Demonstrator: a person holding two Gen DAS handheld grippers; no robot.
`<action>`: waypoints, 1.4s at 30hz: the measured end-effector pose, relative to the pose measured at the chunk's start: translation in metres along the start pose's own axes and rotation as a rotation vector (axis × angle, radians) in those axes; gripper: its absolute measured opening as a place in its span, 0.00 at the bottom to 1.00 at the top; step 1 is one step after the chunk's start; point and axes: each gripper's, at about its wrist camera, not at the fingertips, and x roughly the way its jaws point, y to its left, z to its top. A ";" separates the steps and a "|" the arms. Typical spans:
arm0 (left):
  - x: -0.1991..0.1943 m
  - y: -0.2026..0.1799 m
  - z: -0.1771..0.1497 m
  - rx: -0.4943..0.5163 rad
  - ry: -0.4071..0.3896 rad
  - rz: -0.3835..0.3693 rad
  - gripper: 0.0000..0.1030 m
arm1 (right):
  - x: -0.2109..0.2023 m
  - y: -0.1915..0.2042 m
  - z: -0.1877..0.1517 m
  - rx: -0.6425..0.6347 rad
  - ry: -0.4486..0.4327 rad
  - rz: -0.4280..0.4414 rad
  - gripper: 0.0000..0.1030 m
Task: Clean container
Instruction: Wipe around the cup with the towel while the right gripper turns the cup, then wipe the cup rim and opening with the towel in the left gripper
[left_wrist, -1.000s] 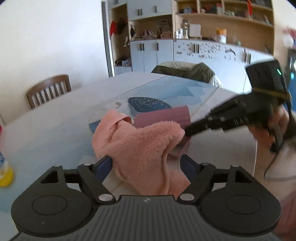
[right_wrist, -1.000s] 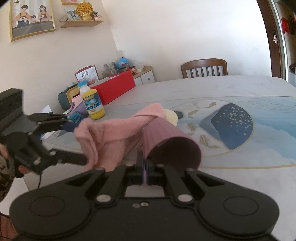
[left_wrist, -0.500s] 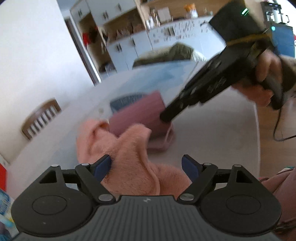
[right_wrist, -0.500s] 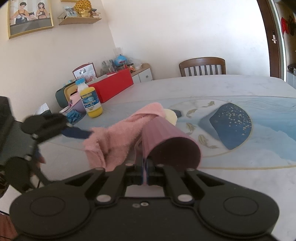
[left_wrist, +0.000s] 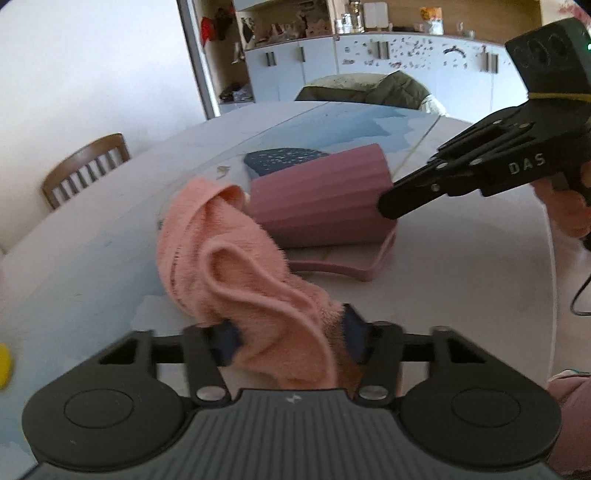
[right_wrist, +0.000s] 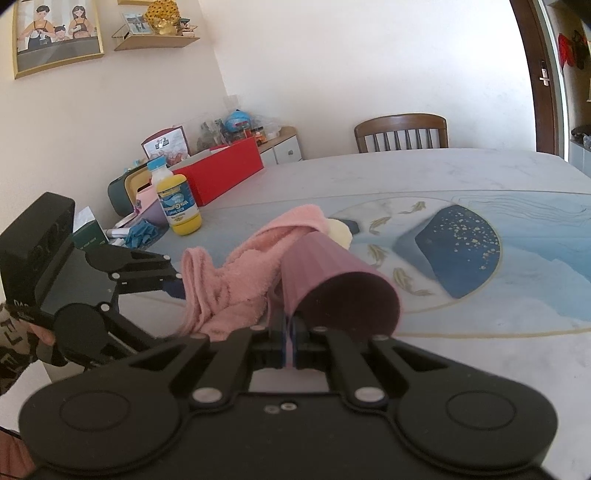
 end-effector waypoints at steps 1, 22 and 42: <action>0.000 -0.003 0.001 -0.001 0.003 0.016 0.37 | 0.000 0.000 0.000 0.001 0.000 -0.001 0.03; -0.021 -0.023 0.076 -0.135 -0.181 -0.182 0.25 | 0.002 0.000 0.001 -0.002 0.000 -0.017 0.02; 0.015 0.028 0.057 -0.278 -0.099 -0.067 0.24 | -0.002 -0.005 0.002 0.004 -0.002 -0.047 0.02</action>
